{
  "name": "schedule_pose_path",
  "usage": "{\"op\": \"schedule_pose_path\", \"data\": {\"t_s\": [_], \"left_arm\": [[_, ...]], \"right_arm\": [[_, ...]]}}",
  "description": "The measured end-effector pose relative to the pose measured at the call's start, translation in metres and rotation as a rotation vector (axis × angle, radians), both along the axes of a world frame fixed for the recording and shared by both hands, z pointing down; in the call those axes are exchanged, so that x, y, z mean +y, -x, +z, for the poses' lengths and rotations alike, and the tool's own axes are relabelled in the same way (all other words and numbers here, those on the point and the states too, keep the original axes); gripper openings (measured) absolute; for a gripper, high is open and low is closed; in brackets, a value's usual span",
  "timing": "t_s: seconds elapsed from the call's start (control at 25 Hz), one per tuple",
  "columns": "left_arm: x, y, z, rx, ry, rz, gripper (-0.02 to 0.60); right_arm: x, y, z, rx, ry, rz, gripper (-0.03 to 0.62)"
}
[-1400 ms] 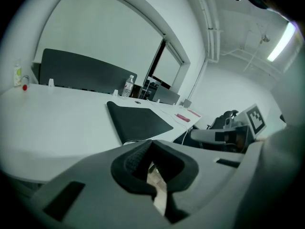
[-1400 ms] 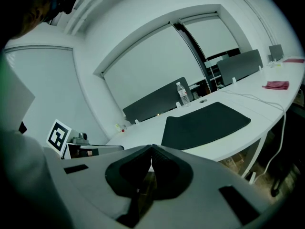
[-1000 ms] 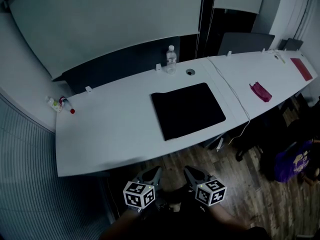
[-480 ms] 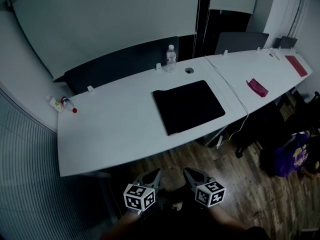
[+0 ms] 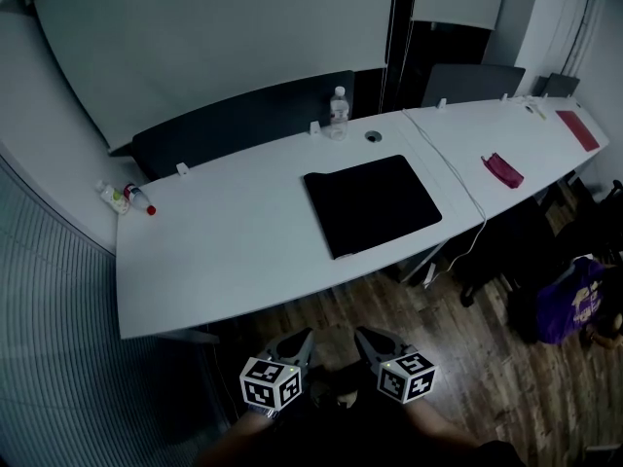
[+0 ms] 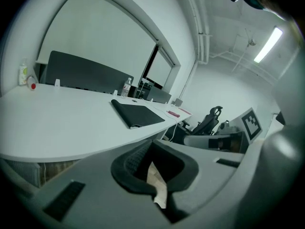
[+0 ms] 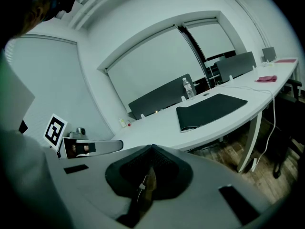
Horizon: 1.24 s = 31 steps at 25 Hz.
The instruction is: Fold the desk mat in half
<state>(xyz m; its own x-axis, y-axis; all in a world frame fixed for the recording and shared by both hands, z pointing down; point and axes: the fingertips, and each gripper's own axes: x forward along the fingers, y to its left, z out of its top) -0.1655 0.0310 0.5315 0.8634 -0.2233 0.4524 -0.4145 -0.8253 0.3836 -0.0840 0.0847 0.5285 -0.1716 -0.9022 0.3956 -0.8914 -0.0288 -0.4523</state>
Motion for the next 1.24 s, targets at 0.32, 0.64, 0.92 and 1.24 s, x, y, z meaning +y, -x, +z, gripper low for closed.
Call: {"op": "schedule_pose_path", "data": {"t_s": [0.32, 0.64, 0.92, 1.24], "left_arm": [[0.001, 0.002, -0.002, -0.001, -0.001, 0.004, 0.006], [0.003, 0.001, -0.004, 0.005, -0.003, 0.009, 0.006], [0.007, -0.002, -0.003, 0.002, 0.001, 0.013, 0.006], [0.012, -0.005, -0.005, 0.006, 0.000, 0.014, 0.006]], "right_arm": [[0.000, 0.006, -0.001, -0.024, -0.008, 0.001, 0.023], [0.001, 0.004, -0.002, 0.009, -0.007, -0.008, 0.023], [0.004, 0.001, -0.002, 0.006, -0.003, -0.007, 0.023], [0.007, 0.000, -0.004, -0.004, -0.009, -0.007, 0.023]]}}
